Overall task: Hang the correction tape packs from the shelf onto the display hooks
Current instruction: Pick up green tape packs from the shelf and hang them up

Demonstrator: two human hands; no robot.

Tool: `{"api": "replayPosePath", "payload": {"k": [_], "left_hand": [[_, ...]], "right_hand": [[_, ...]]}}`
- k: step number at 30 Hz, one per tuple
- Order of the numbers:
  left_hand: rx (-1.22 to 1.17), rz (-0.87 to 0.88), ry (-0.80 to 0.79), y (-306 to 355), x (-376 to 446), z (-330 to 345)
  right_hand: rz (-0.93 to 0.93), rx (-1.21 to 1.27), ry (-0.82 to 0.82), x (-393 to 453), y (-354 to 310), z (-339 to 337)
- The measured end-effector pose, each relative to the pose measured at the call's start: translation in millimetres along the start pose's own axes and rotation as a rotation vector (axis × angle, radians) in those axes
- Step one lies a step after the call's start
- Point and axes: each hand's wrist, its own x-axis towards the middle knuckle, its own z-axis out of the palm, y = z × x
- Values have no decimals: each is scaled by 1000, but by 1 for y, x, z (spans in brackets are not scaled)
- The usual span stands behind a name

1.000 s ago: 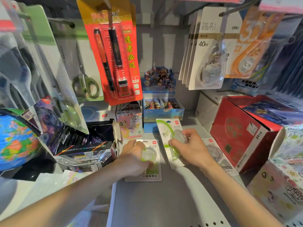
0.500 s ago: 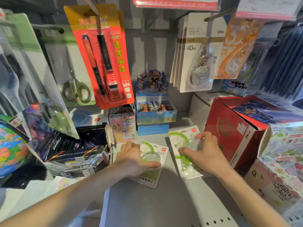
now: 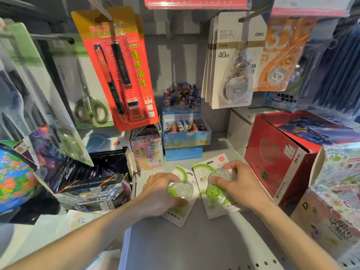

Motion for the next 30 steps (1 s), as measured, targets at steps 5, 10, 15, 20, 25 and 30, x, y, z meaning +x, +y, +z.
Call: {"api": "replayPosePath", "payload": {"k": [5, 10, 15, 20, 25, 30], "left_hand": [[-117, -26, 55, 3, 4, -10], [-310, -71, 42, 3, 10, -12], [-518, -160, 40, 4, 9, -11], [-617, -251, -36, 6, 8, -16], [-700, -249, -7, 12, 0, -21], [-727, -147, 64, 19, -19, -32]], "right_hand": [[24, 170, -3, 2, 5, 0], [33, 183, -12, 1, 6, 3], [69, 266, -88, 0, 10, 2], [137, 479, -169, 3, 15, 0], [136, 634, -190, -6, 15, -6], [61, 707, -218, -29, 10, -20]]}}
